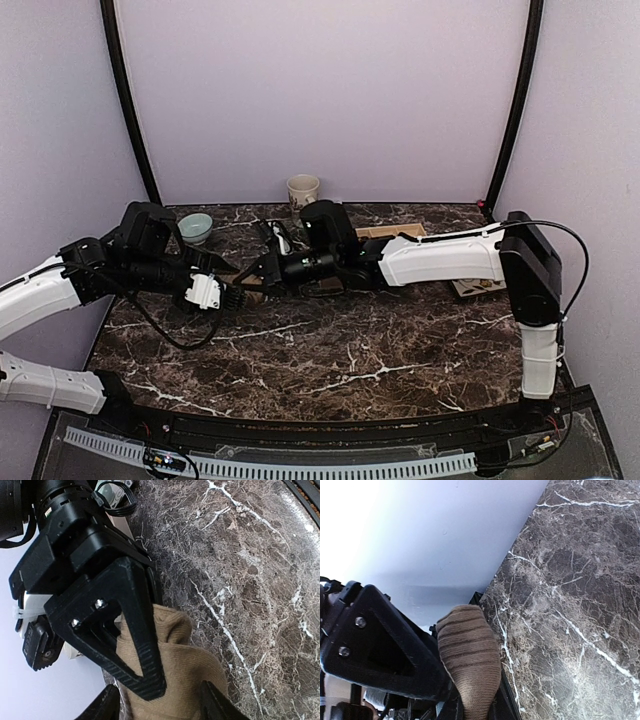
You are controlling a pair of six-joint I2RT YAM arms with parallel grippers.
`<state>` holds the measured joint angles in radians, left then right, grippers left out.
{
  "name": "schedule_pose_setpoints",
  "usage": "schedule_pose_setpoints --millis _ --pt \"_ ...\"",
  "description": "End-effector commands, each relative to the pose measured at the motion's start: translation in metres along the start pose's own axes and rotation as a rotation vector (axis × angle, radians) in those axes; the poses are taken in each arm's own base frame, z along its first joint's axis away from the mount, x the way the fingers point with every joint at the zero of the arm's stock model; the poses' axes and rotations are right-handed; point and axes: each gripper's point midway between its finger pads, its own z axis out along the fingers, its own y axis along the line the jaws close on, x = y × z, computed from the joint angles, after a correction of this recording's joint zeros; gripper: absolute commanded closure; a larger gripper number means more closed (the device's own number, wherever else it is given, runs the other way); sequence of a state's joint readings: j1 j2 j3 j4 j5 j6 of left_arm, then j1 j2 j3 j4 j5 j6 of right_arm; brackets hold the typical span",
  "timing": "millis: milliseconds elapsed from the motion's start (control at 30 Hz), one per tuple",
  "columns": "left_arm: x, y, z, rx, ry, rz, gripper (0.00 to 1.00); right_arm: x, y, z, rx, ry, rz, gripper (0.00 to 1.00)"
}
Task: Roll the socks
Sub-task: Pass from the right arm to the left
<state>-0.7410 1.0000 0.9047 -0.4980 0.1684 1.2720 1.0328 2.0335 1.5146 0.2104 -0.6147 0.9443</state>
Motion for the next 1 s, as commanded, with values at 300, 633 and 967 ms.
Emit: schedule_pose_setpoints --millis 300,633,967 --pt "0.015 0.016 0.002 -0.246 0.074 0.264 0.65 0.001 0.052 0.001 -0.197 -0.006 0.026 1.00" --pt "0.022 0.003 0.008 -0.321 0.113 0.489 0.87 -0.002 0.063 -0.004 -0.232 -0.024 0.035 1.00" --pt "0.020 0.015 0.007 -0.398 0.125 0.518 0.48 0.000 0.070 -0.006 -0.245 -0.028 0.033 1.00"
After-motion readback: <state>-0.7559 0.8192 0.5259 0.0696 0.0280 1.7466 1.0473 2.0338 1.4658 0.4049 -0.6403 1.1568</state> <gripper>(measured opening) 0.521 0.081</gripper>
